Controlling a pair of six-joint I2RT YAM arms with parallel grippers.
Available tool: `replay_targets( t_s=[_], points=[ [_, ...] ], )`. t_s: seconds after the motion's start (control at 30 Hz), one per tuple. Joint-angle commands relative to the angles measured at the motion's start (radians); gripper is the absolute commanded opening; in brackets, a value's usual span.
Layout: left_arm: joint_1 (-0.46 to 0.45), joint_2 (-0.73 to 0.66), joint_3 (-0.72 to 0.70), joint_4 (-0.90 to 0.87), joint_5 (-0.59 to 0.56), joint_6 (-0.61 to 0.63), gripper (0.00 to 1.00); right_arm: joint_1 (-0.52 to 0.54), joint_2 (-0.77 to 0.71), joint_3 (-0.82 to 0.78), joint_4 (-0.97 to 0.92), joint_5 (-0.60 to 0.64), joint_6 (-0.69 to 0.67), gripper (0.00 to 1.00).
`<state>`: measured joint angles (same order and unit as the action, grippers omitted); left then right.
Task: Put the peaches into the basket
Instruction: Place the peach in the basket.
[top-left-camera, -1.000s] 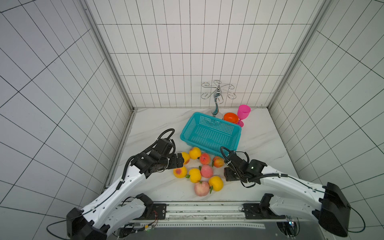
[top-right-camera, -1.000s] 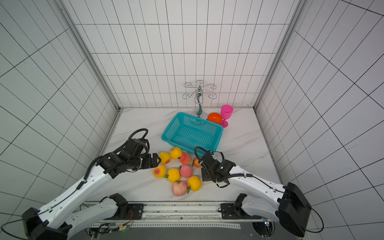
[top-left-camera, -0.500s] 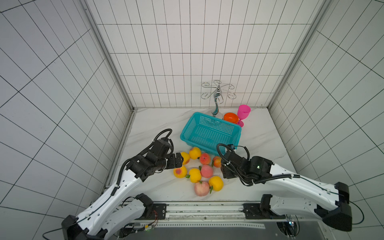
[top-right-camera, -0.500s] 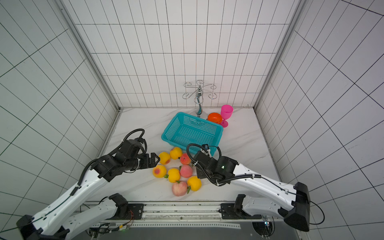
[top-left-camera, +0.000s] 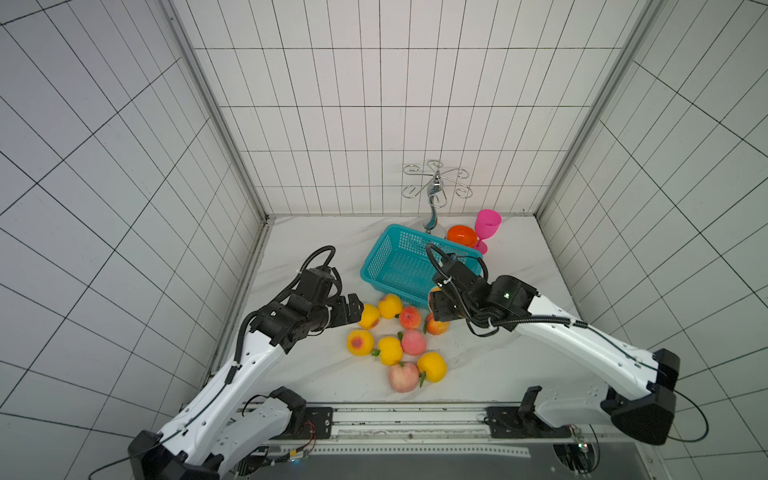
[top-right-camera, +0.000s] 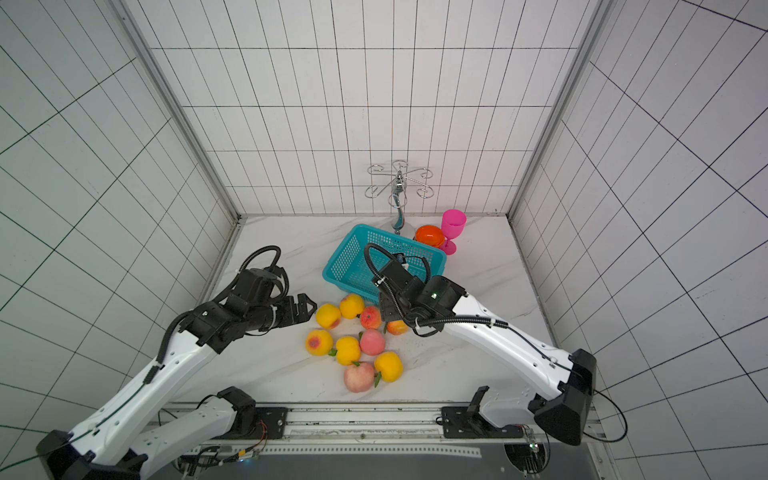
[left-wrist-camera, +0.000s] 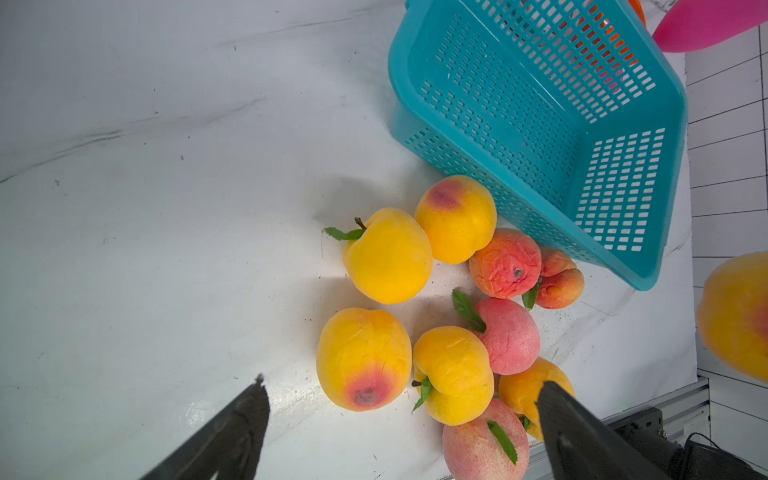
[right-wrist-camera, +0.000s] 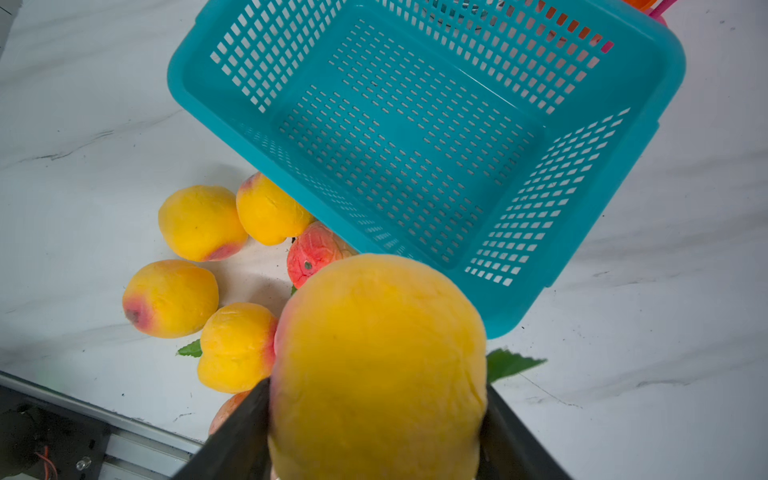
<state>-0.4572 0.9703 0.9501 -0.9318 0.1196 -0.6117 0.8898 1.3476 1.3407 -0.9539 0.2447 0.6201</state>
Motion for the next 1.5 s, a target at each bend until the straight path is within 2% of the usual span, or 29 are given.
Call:
replay_targets(
  t_s=[0.0, 0.13, 0.27, 0.53, 0.87, 1.47],
  points=[
    [0.027, 0.042, 0.046, 0.035, 0.03, 0.025, 0.99, -0.063, 0.058, 0.083, 0.049, -0.093, -0.092, 0.54],
    [0.054, 0.106, 0.087, 0.033, 0.041, 0.028, 0.99, -0.158, 0.14, 0.121, 0.122, -0.19, -0.149, 0.54],
    [0.072, 0.143, 0.115, 0.044, 0.034, 0.033, 0.99, -0.233, 0.249, 0.18, 0.16, -0.233, -0.214, 0.54],
    [0.127, 0.206, 0.161, 0.047, 0.035, 0.029, 0.99, -0.335, 0.513, 0.414, 0.181, -0.34, -0.305, 0.54],
    [0.186, 0.276, 0.194, 0.054, 0.063, 0.03, 0.99, -0.362, 0.744, 0.62, 0.187, -0.369, -0.365, 0.54],
    [0.194, 0.351, 0.216, -0.008, 0.091, 0.016, 0.98, -0.362, 0.912, 0.699, 0.311, -0.404, -0.353, 0.54]
  ],
)
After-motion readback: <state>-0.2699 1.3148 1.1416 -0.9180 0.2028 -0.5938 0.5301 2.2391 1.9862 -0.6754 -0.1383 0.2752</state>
